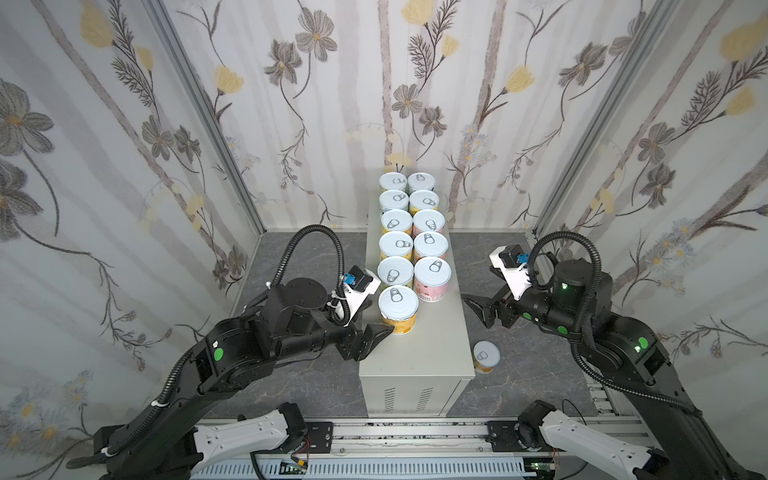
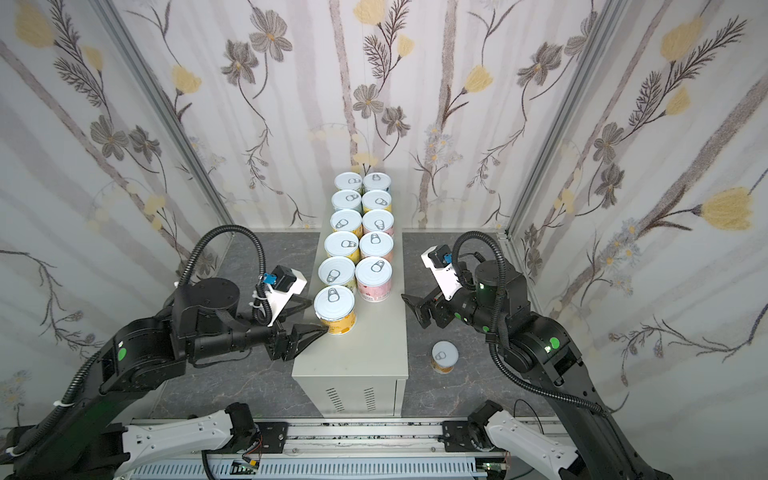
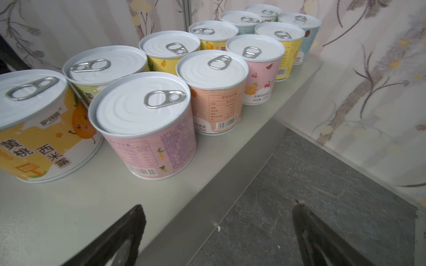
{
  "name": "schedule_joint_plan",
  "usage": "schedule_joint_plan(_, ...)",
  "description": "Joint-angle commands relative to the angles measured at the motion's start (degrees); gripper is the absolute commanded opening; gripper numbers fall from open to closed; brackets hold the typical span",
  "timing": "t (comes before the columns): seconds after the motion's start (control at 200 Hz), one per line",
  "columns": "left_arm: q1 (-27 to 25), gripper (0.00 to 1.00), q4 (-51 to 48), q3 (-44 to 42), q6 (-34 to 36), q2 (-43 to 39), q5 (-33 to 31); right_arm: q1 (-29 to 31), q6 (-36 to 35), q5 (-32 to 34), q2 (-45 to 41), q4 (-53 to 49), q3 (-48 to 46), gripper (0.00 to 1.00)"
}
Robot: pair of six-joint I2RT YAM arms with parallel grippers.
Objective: Place and organize the canned foods onto the counter
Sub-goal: 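Open and raise the left gripper while lowering the right gripper toward the floor can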
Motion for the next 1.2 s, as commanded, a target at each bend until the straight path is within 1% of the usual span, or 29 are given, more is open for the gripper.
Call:
schedule_joint_plan(0.0,0.00,0.82,2.47,1.64,-0.24,-2.46,-3.38,-2.80,10.13,15.49,-2.44,-1.95,-3.63,1.00)
schedule_joint_plan(0.035,0.05,0.84,2.95,1.80,0.17,-3.39,-4.68,-5.55,14.12,18.32,-2.95,-3.62,-5.61,1.00)
schedule_joint_plan(0.065,0.05,0.87,3.33,1.74,0.59,-4.18,-5.73,-9.06,16.84,17.86,-3.11,-4.86,-7.69,1.00)
schedule_joint_plan(0.11,0.10,0.94,4.17,1.67,1.19,-5.09,-8.40,-14.61,20.18,14.35,-3.11,-6.93,-11.59,1.00)
schedule_joint_plan(0.16,0.07,0.99,5.08,1.86,1.62,-5.58,-12.09,-19.35,23.00,9.45,-3.52,-7.38,-17.39,1.00)
schedule_joint_plan(0.21,0.05,1.00,5.93,2.38,1.63,-5.53,-16.20,-22.21,25.57,6.16,-4.43,-7.11,-23.15,1.00)
schedule_joint_plan(0.285,0.04,1.00,7.71,3.05,0.90,-5.09,-24.32,-23.03,28.59,3.05,-5.95,-6.31,-29.37,1.00)
schedule_joint_plan(0.33,0.05,1.00,8.95,2.84,0.48,-4.99,-30.87,-23.03,29.99,0.41,-6.98,-5.15,-31.50,1.00)
schedule_joint_plan(0.395,0.05,1.00,11.72,1.55,0.50,-5.28,-39.83,-22.88,33.50,-0.94,-7.50,-4.27,-33.42,1.00)
schedule_joint_plan(0.43,0.05,1.00,13.77,0.51,1.47,-5.64,-42.63,-22.62,34.99,-0.99,-7.29,-4.00,-36.21,1.00)
schedule_joint_plan(0.48,0.05,1.00,16.75,-1.43,3.07,-6.32,-44.60,-22.10,37.04,-0.89,-7.15,-2.70,-38.95,1.00)
schedule_joint_plan(0.585,0.05,1.00,22.05,-3.64,5.87,-7.41,-45.80,-20.01,40.20,-1.62,-7.59,3.33,-44.97,1.00)
schedule_joint_plan(0.69,0.05,1.00,25.35,-4.36,8.02,-7.44,-47.32,-15.25,42.96,1.79,-5.60,5.87,-45.42,1.00)
schedule_joint_plan(0.834,0.13,1.00,28.36,-5.84,10.21,-6.68,-48.63,-7.19,48.09,6.79,-1.63,7.77,-46.36,1.00)
schedule_joint_plan(0.904,0.42,1.00,30.39,-6.88,11.66,-6.09,-49.92,-4.76,49.76,9.73,0.03,7.31,-46.41,1.00)
schedule_joint_plan(0.969,1.28,1.00,31.67,-7.14,12.74,-5.42,-51.53,-3.80,50.14,11.82,1.93,5.82,-46.12,1.00)
schedule_joint_plan(1.044,4.34,1.00,31.07,-6.06,12.31,-3.56,-53.08,-2.88,50.32,12.93,3.64,5.64,-46.27,1.00)
schedule_joint_plan(1.089,7.26,1.00,29.85,-4.92,10.57,-2.19,-52.13,-2.18,50.78,13.61,4.59,5.58,-46.15,1.00)
schedule_joint_plan(1.144,12.04,1.00,29.75,-4.90,8.55,-1.14,-47.86,-0.85,51.48,15.00,5.62,4.91,-45.71,1.00)
schedule_joint_plan(1.194,17.73,1.00,29.55,-5.27,6.27,-0.05,-41.01,0.30,52.13,16.76,6.63,4.17,-45.26,1.00)
